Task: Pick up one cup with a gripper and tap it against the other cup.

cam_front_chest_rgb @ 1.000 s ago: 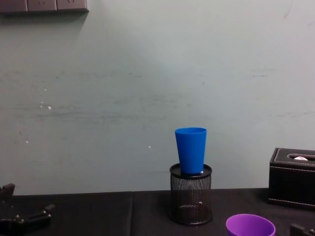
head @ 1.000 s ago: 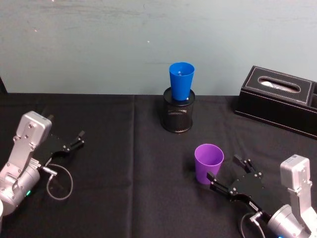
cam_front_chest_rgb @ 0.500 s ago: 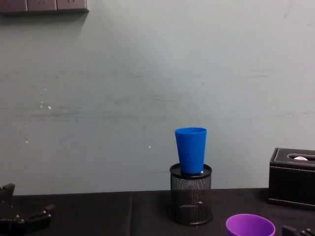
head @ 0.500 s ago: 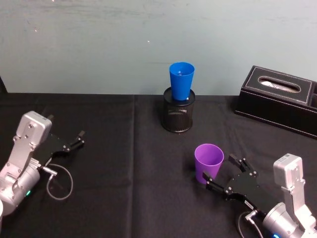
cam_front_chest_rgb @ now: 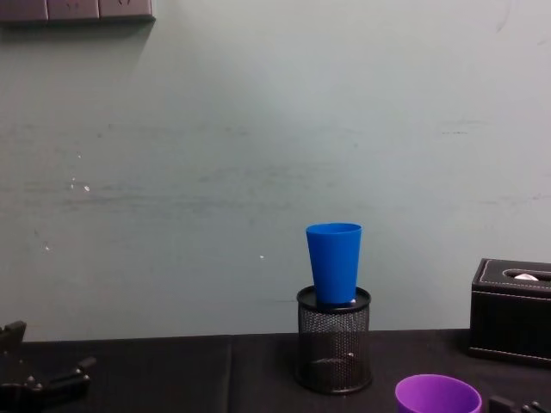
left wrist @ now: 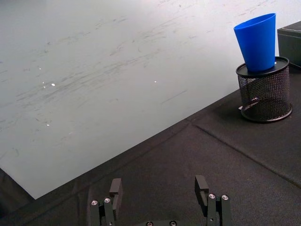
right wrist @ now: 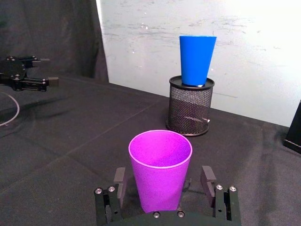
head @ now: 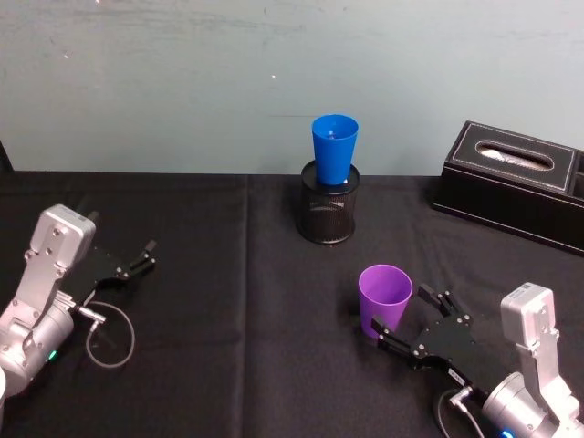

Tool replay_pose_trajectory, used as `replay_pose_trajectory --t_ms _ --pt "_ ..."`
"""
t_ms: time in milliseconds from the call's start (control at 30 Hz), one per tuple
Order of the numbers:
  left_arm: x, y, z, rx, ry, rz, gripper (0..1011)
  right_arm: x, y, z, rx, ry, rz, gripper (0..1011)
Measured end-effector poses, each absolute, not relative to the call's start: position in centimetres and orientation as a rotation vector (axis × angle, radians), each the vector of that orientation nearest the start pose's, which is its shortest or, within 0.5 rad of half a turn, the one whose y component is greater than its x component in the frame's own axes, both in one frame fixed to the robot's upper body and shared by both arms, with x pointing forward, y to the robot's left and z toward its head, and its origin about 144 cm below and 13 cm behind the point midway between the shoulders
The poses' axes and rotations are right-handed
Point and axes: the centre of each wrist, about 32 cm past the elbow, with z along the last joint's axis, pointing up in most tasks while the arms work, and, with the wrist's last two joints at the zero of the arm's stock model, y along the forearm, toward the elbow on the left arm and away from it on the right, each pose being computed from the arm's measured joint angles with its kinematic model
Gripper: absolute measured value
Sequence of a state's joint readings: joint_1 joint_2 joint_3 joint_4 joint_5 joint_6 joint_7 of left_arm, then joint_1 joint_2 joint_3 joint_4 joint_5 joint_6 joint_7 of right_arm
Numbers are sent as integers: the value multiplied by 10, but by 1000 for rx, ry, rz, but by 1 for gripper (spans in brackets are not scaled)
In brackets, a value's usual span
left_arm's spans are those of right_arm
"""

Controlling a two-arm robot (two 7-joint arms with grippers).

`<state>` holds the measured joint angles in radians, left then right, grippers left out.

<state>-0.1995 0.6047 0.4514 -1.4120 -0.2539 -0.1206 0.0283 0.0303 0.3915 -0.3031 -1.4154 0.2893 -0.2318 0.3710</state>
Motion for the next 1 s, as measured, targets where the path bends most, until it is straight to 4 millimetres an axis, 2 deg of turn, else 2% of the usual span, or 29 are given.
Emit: replay_pose_trajectory --t_ms 1000 --pt "489 310 1140 304 -285 1248 1011 451 -270 1093 -69 -67 -955 1003"
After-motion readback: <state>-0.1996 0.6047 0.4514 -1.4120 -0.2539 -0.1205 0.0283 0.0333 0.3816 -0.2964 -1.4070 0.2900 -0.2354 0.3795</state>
